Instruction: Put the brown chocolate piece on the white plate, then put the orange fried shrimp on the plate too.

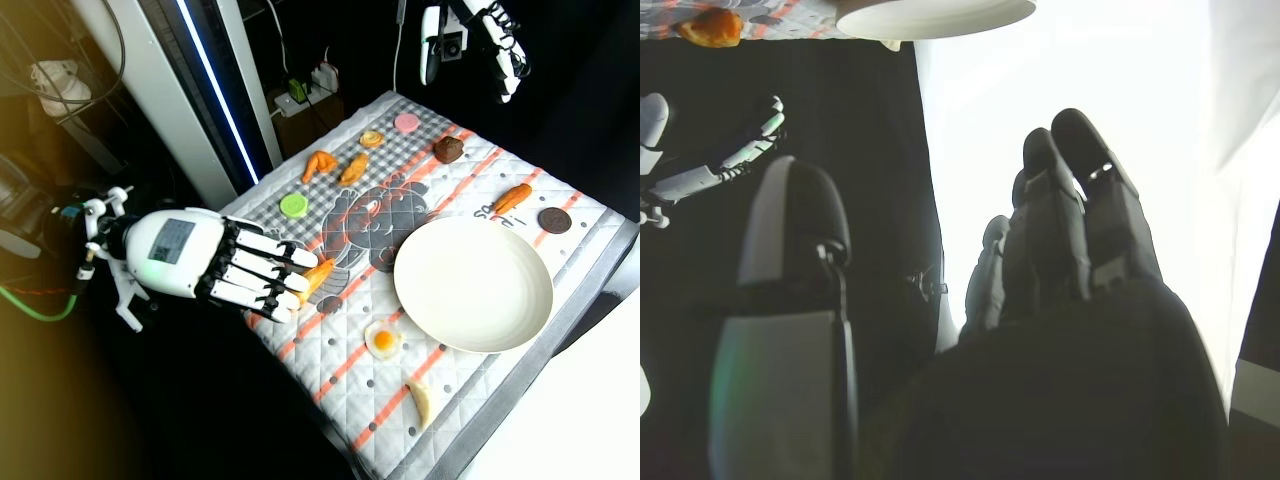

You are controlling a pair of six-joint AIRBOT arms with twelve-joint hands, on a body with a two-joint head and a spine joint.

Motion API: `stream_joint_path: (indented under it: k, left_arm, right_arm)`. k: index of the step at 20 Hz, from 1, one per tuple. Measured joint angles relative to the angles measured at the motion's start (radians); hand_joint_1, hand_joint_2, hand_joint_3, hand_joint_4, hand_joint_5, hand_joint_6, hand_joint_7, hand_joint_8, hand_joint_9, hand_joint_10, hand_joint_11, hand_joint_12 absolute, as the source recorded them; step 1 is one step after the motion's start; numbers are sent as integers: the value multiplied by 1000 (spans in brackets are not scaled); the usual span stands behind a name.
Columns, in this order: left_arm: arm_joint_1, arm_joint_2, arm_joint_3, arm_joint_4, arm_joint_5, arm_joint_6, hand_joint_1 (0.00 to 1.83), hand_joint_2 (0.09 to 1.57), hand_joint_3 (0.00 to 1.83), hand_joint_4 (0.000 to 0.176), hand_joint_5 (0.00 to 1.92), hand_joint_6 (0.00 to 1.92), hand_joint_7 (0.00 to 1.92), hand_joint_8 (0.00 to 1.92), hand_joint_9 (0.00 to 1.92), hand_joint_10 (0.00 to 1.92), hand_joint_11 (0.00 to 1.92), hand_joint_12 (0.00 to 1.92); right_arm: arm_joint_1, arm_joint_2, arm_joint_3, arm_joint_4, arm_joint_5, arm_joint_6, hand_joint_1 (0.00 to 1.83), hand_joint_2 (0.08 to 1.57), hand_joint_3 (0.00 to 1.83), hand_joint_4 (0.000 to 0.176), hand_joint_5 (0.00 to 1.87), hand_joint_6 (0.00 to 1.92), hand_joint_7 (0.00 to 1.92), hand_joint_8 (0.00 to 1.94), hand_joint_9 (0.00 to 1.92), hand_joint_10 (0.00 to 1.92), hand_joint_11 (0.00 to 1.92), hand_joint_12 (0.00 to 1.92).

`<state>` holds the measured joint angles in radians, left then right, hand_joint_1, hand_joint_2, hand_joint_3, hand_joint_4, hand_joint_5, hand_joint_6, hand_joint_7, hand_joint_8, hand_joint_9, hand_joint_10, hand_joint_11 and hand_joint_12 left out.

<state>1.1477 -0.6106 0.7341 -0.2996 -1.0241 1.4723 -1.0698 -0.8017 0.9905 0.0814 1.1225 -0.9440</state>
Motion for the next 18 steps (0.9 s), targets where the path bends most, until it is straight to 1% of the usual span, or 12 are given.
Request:
stream_joint_path:
  k: [2, 3, 4, 7, 8, 10, 11, 12, 13, 14, 16, 18]
  left_arm:
    - [0, 0, 0, 2, -1, 0, 378, 1211, 1, 176, 475, 5, 527, 2, 503, 12, 18, 854]
    - [0, 0, 0, 2, 1, 8, 401, 1189, 0, 176, 473, 3, 529, 2, 501, 9, 28, 861]
    - [-11, 0, -2, -10, 16, 54, 461, 1142, 0, 176, 465, 0, 525, 0, 507, 5, 54, 860]
    - [-35, -13, -2, -87, 57, 186, 501, 1031, 0, 176, 385, 0, 507, 0, 518, 5, 73, 893]
    - [-40, -17, -2, -106, 69, 213, 514, 1015, 0, 176, 368, 0, 502, 0, 529, 9, 76, 891]
    - [-69, -35, -2, -150, 113, 327, 556, 951, 1, 176, 318, 0, 473, 0, 541, 2, 114, 768]
    - [-78, -43, -2, -160, 123, 365, 554, 952, 0, 176, 302, 0, 476, 0, 553, 1, 140, 722]
    - [-97, -58, -2, -185, 141, 437, 572, 946, 0, 176, 273, 0, 455, 0, 540, 0, 139, 711]
    - [-114, -76, -2, -216, 158, 517, 569, 945, 0, 176, 239, 0, 440, 0, 547, 4, 157, 718]
    - [-129, -93, -2, -243, 172, 601, 562, 937, 0, 176, 226, 0, 429, 0, 554, 6, 175, 729]
    - [-146, -123, -2, -278, 198, 725, 562, 932, 0, 176, 220, 0, 424, 0, 551, 0, 121, 813]
    - [-160, -141, -1, -313, 217, 821, 581, 923, 0, 176, 201, 0, 432, 3, 565, 6, 128, 830]
  right_arm:
    - [0, 0, 0, 1, 2, 0, 822, 1154, 2, 4, 617, 0, 531, 0, 523, 0, 473, 137]
    - [0, 0, 0, 2, 1, 0, 826, 1154, 1, 5, 618, 1, 532, 0, 520, 0, 469, 132]
    - [0, 0, 0, 1, 1, 0, 836, 1151, 0, 0, 624, 3, 536, 2, 522, 1, 472, 129]
    - [0, 0, 0, 1, 0, 0, 810, 1161, 3, 0, 630, 3, 541, 3, 525, 2, 482, 124]
    - [0, 0, 0, 1, 0, 0, 796, 1165, 4, 0, 636, 4, 550, 5, 534, 5, 493, 123]
    - [0, 0, 0, 2, 1, 0, 769, 1178, 6, 5, 630, 1, 551, 3, 546, 7, 503, 116]
    - [0, 0, 0, 2, 0, 0, 751, 1182, 6, 9, 628, 0, 551, 2, 548, 5, 504, 110]
    - [0, 0, 0, 1, 1, 0, 746, 1183, 6, 12, 627, 0, 552, 2, 546, 4, 502, 106]
    - [0, 0, 0, 1, 1, 0, 737, 1178, 2, 19, 630, 1, 548, 0, 539, 1, 501, 102]
    - [0, 0, 0, 1, 3, 0, 738, 1178, 2, 20, 630, 1, 547, 0, 536, 0, 495, 97]
    - [0, 1, -5, -1, 8, 0, 706, 1181, 3, 26, 629, 0, 548, 1, 543, 3, 508, 96]
    - [0, 1, -5, -7, 13, 0, 693, 1183, 3, 25, 623, 0, 547, 1, 549, 4, 525, 100]
